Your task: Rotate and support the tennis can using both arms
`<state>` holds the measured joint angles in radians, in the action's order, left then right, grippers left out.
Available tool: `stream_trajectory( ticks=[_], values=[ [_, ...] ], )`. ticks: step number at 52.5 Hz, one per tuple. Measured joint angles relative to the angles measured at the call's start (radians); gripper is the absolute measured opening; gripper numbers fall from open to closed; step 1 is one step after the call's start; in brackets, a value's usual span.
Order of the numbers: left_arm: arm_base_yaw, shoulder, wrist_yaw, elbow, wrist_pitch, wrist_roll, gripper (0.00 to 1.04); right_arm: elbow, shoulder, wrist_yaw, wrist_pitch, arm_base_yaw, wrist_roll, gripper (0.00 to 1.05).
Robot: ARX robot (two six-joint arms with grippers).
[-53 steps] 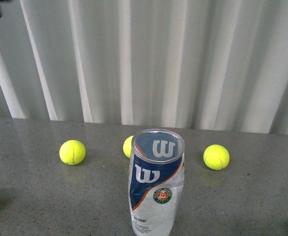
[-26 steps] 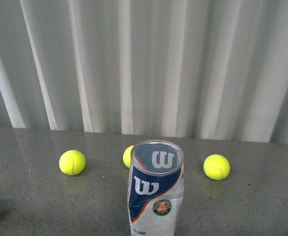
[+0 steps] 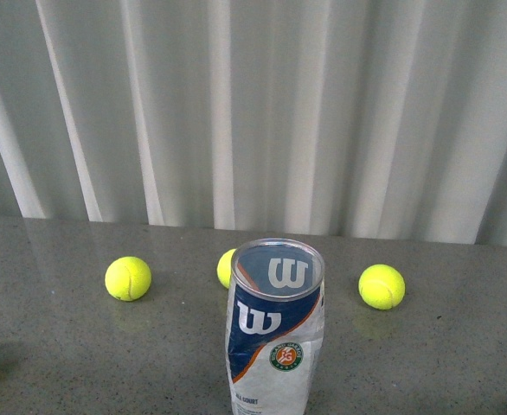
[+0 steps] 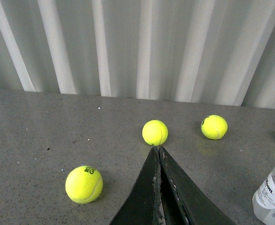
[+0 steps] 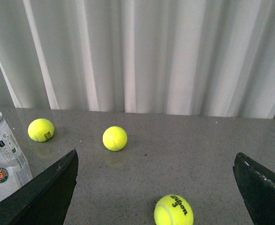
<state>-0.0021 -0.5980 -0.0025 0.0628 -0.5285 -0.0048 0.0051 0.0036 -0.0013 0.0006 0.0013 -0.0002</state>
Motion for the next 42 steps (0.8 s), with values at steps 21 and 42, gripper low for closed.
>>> stream_trajectory(
  ticks=[21, 42],
  values=[
    [0.000, 0.162, 0.002, -0.039, 0.094, 0.000, 0.04, 0.000, 0.000, 0.000, 0.000, 0.000, 0.000, 0.98],
    [0.000, 0.352, 0.002, -0.039, 0.279, 0.000, 0.04, 0.000, 0.000, 0.000, 0.000, 0.000, 0.000, 0.98]
  ],
)
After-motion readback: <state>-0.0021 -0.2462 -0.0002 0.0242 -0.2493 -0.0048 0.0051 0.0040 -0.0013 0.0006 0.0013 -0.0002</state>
